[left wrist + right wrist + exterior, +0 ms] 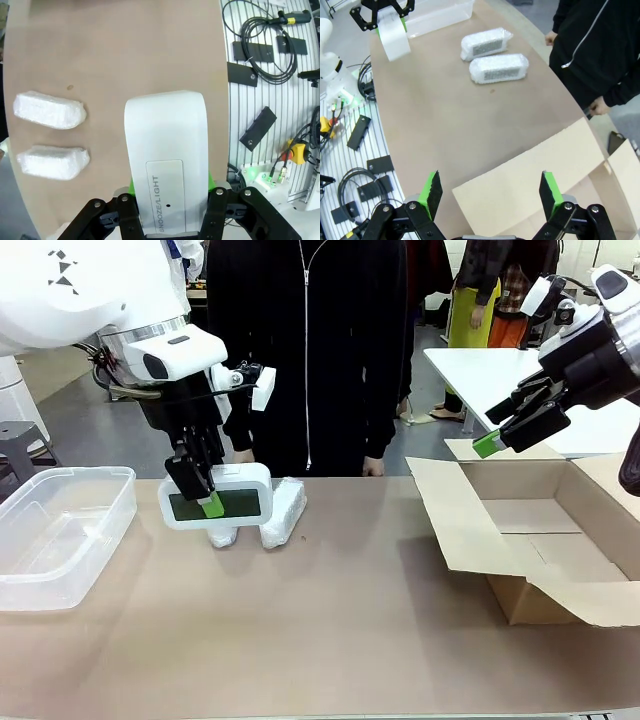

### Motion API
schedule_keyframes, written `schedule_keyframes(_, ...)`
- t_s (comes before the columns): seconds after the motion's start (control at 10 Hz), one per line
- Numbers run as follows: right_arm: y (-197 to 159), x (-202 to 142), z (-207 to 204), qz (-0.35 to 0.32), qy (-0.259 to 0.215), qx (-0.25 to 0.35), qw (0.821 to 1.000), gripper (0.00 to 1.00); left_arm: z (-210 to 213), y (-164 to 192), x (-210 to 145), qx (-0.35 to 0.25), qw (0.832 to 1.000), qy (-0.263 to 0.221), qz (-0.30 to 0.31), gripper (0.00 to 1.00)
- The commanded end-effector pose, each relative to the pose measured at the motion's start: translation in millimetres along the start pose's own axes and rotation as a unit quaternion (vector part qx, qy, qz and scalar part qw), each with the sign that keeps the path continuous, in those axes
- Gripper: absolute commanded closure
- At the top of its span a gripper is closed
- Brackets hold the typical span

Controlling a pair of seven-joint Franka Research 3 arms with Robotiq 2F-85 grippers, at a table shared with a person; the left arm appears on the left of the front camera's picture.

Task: Separate and place wrapped and unwrapped clocks.
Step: Pick up the Digital clock indicated by the person, then if the picked Digital clock is wrapped, place it in the Package Box ; if not, place it in the Organizing box.

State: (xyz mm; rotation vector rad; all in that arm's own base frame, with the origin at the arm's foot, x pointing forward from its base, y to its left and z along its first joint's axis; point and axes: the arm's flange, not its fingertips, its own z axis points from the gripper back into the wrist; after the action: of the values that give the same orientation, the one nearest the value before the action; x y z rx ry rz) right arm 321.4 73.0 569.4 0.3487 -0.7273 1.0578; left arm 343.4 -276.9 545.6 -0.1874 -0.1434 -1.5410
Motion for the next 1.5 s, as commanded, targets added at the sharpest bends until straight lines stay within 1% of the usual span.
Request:
schedule_keyframes(0.0, 0.7, -1.7, -1.5, 0.004, -0.01, 0.011, 1.0, 0.0, -0.4, 1.3, 9.2, 0.013, 1.0, -0.001, -0.004, 0.96)
schedule_keyframes(1.4, 0.7, -1.7, -1.5, 0.004, -0.01, 0.011, 1.0, 0.0, -0.4, 1.3, 9.2, 0.013, 1.0, -0.001, -0.004, 0.96)
